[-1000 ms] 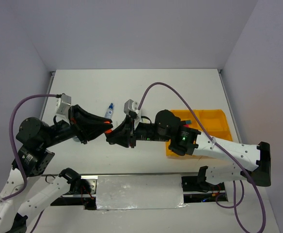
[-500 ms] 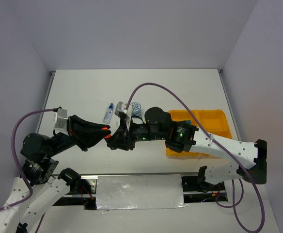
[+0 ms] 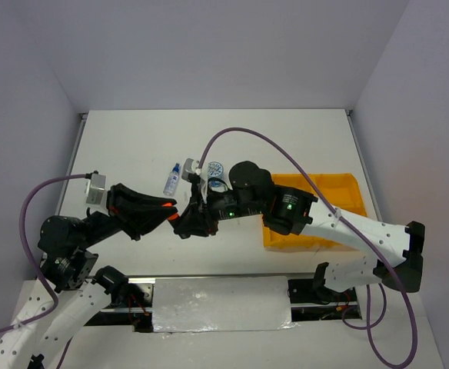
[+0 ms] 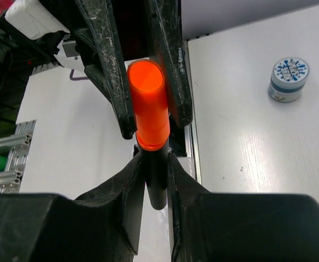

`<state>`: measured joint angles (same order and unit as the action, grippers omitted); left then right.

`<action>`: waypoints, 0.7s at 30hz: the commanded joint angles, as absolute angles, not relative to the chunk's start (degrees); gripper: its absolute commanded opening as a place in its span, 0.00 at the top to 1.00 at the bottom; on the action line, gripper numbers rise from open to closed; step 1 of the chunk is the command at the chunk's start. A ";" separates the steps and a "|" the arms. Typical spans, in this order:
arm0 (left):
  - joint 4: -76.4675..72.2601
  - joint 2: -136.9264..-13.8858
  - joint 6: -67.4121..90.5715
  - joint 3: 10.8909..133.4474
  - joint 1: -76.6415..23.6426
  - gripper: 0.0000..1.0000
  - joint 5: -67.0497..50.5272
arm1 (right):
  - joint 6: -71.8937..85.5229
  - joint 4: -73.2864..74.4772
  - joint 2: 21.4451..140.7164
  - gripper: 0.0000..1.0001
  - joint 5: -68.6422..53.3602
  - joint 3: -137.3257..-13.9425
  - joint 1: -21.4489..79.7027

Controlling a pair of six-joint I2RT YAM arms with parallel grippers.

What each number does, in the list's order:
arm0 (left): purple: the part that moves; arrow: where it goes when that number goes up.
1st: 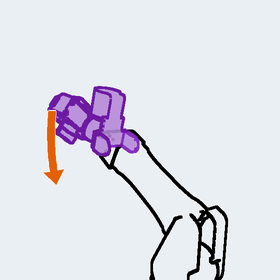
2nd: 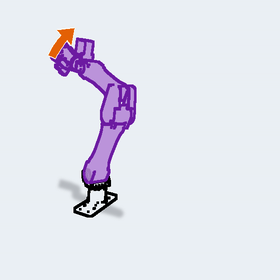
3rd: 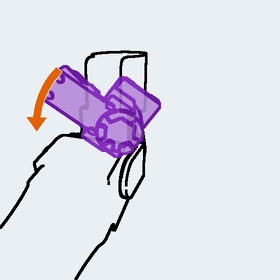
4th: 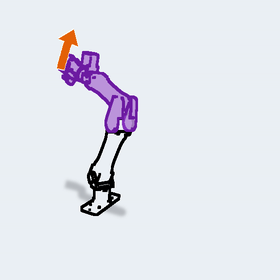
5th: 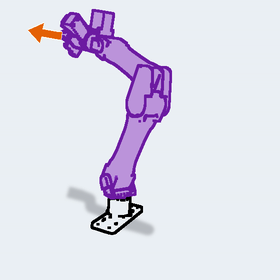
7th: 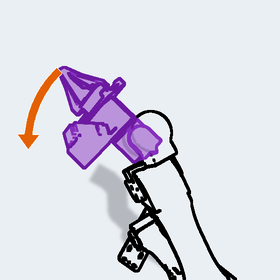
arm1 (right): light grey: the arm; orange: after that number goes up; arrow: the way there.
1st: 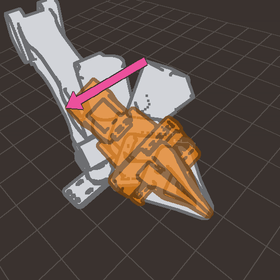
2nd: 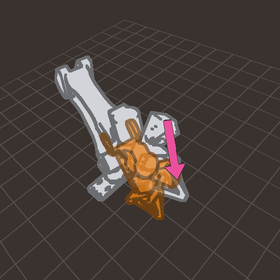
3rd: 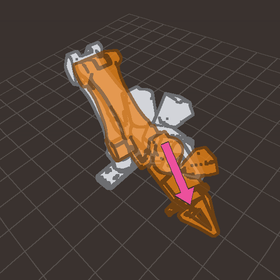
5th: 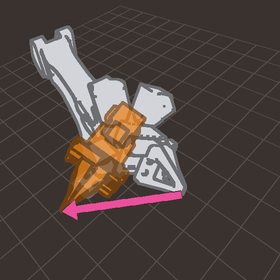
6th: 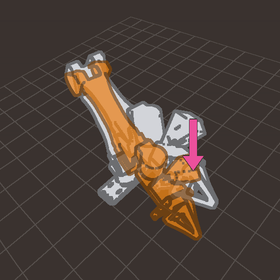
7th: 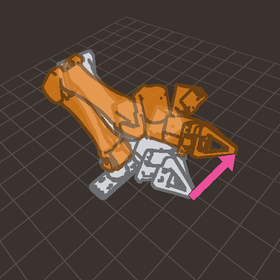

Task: Sort the stationery into containers
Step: Close the pen cap on the pen.

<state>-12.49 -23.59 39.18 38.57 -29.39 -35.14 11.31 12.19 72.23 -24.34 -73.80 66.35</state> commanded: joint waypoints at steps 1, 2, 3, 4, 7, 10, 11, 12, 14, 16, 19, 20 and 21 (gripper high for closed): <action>7.11 -23.73 37.18 33.40 -30.50 1.00 -46.06 | 10.81 -10.47 70.05 1.00 -21.27 -86.56 63.72; 7.03 -23.47 37.70 32.53 -30.67 1.00 -46.40 | 10.81 -10.20 70.48 1.00 -21.53 -87.27 63.55; 7.12 -23.55 37.97 32.08 -30.59 1.00 -46.67 | 10.55 -10.28 71.10 1.00 -22.32 -87.71 63.20; 7.55 -23.64 38.40 31.73 -30.67 1.00 -46.93 | 10.55 -10.63 71.28 1.00 -22.85 -88.50 63.02; 9.48 -23.56 37.62 30.76 -31.20 1.00 -45.71 | 11.07 -11.68 71.80 1.00 -23.29 -89.99 62.05; 9.75 -23.20 38.23 29.80 -31.81 1.00 -45.01 | 11.34 -10.99 72.94 1.00 -23.55 -93.06 60.91; 9.93 -23.20 37.97 29.71 -32.25 1.00 -44.91 | 10.90 -10.38 73.30 1.00 -23.82 -94.12 60.65; 9.84 -23.12 38.32 29.36 -32.60 1.00 -44.56 | 10.72 -9.76 73.74 1.00 -23.73 -95.96 60.47; 10.03 -23.38 38.49 28.57 -33.75 1.00 -43.59 | 10.72 -9.49 74.70 1.00 -23.90 -97.64 59.68; 8.62 -23.29 40.69 26.29 -35.67 1.00 -42.90 | 11.51 -10.02 76.28 1.00 -24.96 -100.45 58.46; 1.51 -22.94 45.96 22.78 -38.75 1.00 -40.79 | 11.87 -10.99 77.87 1.00 -26.63 -103.09 58.27; -0.07 -23.03 47.27 21.89 -41.54 1.00 -39.91 | 11.69 -11.42 78.48 1.00 -26.63 -103.18 57.92; -4.18 -23.20 49.03 21.28 -43.31 1.00 -37.90 | 12.30 -12.38 78.57 1.00 -27.85 -102.75 57.40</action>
